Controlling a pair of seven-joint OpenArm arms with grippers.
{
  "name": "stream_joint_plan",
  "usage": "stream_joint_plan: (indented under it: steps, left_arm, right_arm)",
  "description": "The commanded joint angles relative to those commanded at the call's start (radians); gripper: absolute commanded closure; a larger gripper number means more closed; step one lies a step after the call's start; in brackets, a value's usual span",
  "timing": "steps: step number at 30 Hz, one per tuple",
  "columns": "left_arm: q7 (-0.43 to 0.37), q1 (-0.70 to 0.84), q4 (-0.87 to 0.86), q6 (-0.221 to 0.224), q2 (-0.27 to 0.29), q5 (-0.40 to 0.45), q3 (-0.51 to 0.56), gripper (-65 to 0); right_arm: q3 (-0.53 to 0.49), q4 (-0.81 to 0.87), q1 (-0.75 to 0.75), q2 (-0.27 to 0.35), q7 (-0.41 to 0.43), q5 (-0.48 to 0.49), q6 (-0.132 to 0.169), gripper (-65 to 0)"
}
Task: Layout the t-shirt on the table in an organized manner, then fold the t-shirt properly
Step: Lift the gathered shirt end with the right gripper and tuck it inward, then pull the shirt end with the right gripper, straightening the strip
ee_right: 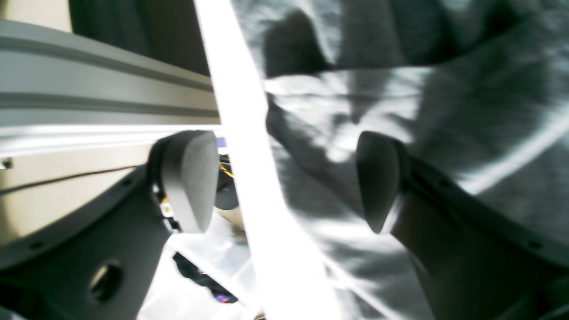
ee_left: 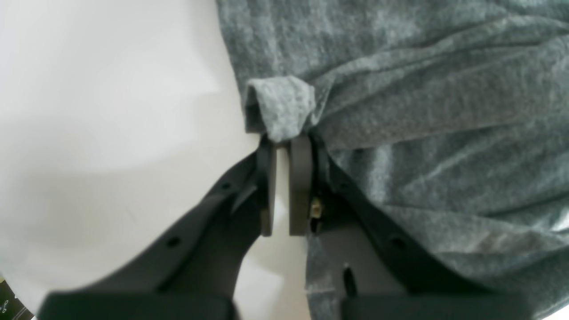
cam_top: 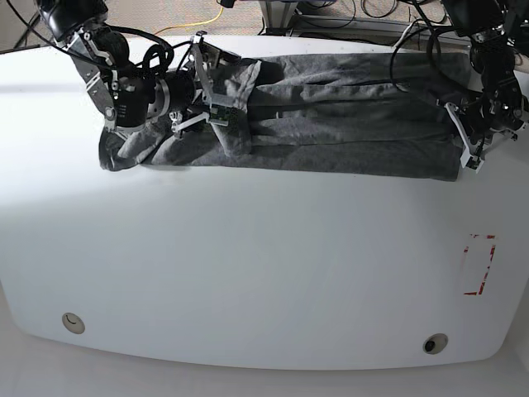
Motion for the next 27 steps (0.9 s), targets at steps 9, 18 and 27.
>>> stream_joint_plan:
  steps: [9, 18, 27]
  left_arm:
    - [0.000, -0.029, 0.215, 0.000, 0.003, 0.000, 0.000, -3.6]
    - [0.000, -0.031, 0.269, 0.000, 0.029, 0.002, -0.002, -8.1]
    - [0.002, 0.026, 0.265, 0.000, 0.035, -0.002, -0.052, -26.0]
  right_arm:
    - [0.293, -0.012, 0.003, -0.031, 0.006, -0.058, 0.000, -31.2]
    - [0.411, -0.012, -0.074, -0.117, 0.006, -0.328, 0.000, -1.4]
    - [0.430, -0.014, -0.215, -0.210, 0.071, -0.433, 0.000, -1.9]
